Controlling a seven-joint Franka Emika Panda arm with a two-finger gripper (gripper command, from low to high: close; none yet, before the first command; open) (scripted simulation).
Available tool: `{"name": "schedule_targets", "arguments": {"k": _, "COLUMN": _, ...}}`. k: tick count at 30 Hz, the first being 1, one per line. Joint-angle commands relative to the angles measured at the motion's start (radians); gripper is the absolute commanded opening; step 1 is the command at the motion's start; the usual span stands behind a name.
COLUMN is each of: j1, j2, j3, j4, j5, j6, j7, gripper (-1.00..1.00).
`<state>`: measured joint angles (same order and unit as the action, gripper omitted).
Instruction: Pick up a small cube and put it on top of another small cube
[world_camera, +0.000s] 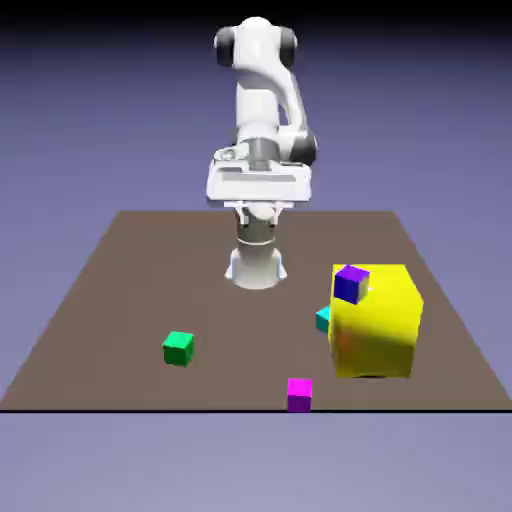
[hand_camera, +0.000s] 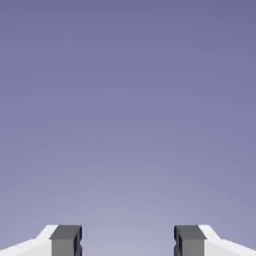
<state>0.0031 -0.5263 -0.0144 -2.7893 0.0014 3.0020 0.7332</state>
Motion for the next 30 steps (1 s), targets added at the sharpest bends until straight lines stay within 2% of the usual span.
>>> {"name": "schedule_targets", "arguments": {"k": 1, "j1": -0.007, "j2": 0.036, "j3": -0.012, "j4": 0.017, "j5": 0.001, "j6": -0.029, "j7": -0.006, "gripper": 0.00}}
{"name": "schedule_targets", "arguments": {"k": 21, "j1": -0.155, "j2": 0.761, "j3": -0.251, "j4": 0.360, "j5": 0.024, "j6": -0.610, "j7": -0.136, "gripper": 0.00}}
{"name": "schedule_targets", "arguments": {"k": 23, "j1": -0.157, "j2": 0.767, "j3": -0.253, "j4": 0.363, "j5": 0.025, "j6": -0.615, "j7": -0.137, "gripper": 0.00}}
{"name": "schedule_targets", "arguments": {"k": 28, "j1": -0.193, "j2": 0.930, "j3": -0.208, "j4": 0.346, "j5": 0.083, "j6": -0.438, "j7": -0.177, "gripper": 0.00}}
{"name": "schedule_targets", "arguments": {"k": 29, "j1": -0.193, "j2": 0.930, "j3": -0.208, "j4": 0.346, "j5": 0.083, "j6": -0.438, "j7": -0.177, "gripper": -1.00}}
{"name": "schedule_targets", "arguments": {"k": 30, "j1": -0.193, "j2": 0.930, "j3": -0.208, "j4": 0.346, "j5": 0.083, "j6": -0.438, "j7": -0.177, "gripper": -1.00}}
